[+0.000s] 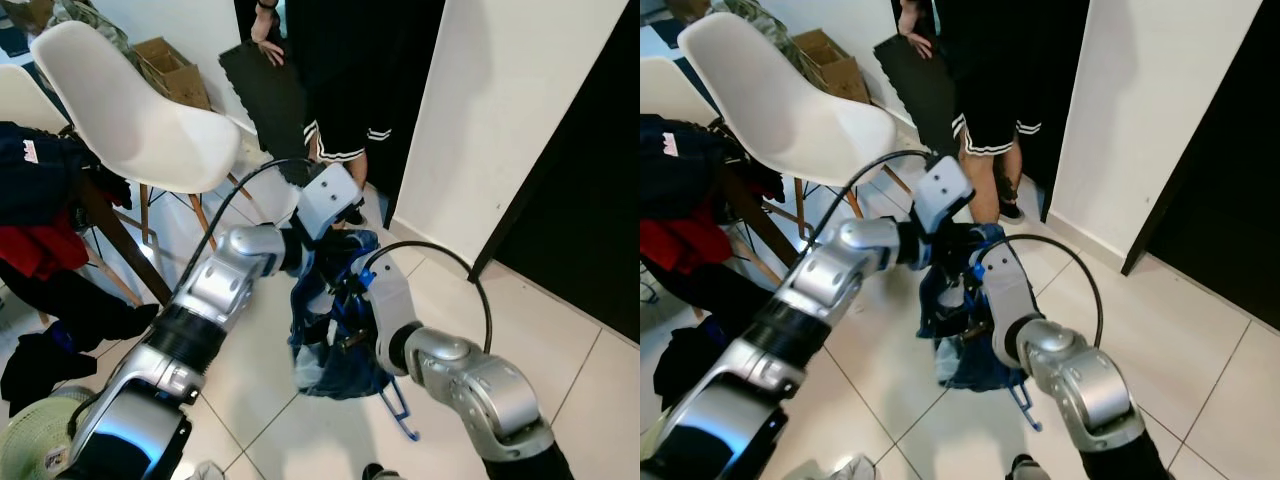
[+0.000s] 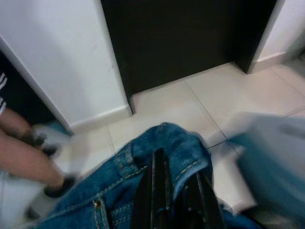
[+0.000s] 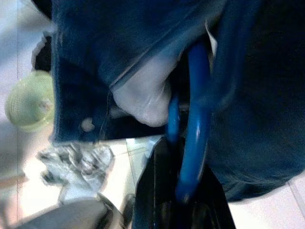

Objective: Hang hanger

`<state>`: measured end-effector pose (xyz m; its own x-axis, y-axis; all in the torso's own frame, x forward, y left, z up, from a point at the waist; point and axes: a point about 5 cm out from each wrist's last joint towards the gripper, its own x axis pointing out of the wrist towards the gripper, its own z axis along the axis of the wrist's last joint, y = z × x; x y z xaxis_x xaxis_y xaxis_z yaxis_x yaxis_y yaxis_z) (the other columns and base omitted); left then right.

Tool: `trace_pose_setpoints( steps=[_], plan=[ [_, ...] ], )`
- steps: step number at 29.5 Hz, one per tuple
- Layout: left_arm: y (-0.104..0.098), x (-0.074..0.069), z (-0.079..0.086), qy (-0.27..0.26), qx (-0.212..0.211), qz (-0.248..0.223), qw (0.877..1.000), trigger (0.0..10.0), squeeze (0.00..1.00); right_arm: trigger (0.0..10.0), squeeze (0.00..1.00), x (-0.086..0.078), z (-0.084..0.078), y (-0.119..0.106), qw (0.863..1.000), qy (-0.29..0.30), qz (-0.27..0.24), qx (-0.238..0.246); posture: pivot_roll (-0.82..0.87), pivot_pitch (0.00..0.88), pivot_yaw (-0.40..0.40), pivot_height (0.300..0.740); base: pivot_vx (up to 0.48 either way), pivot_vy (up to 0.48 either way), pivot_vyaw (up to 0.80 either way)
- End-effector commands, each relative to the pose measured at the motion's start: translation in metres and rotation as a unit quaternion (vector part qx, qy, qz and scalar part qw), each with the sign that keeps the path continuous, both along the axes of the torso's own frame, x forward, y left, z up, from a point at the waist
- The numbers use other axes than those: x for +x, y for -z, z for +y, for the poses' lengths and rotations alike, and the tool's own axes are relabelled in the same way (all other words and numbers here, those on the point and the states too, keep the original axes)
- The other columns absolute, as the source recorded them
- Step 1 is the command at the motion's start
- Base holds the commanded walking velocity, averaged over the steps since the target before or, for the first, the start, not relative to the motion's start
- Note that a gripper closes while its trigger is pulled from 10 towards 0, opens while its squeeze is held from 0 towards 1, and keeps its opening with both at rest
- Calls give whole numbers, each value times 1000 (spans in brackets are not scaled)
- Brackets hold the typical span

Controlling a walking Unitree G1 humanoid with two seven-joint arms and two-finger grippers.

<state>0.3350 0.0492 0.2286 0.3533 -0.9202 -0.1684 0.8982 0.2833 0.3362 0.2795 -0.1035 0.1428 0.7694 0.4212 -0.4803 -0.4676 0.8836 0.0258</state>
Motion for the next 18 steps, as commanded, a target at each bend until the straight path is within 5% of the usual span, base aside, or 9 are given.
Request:
trace_pose_setpoints(
  steps=[1, 6, 13, 18],
  plan=[
    [11, -25, -18, 131, 45, 4, 990, 10000, 0, 10000, 0, 9, -4, -9, 998, 31, -37, 37, 66, 245, 70, 740, 0, 0, 0],
    [12, -19, -3, 118, 86, -11, 989, 10000, 0, 10000, 0, 19, -10, -24, 991, 65, -69, 98, 70, 246, 73, 740, 0, 0, 0],
    [17, -24, -4, 120, 106, -15, 987, 10000, 0, 10000, 0, 28, -20, -30, 983, 103, -93, 117, 73, 257, 70, 740, 0, 0, 0],
    [16, -6, 12, 38, 111, -24, 993, 10000, 0, 10000, 0, 28, -25, -29, 980, 109, -103, 127, 69, 253, 71, 740, 0, 0, 0]
  ],
)
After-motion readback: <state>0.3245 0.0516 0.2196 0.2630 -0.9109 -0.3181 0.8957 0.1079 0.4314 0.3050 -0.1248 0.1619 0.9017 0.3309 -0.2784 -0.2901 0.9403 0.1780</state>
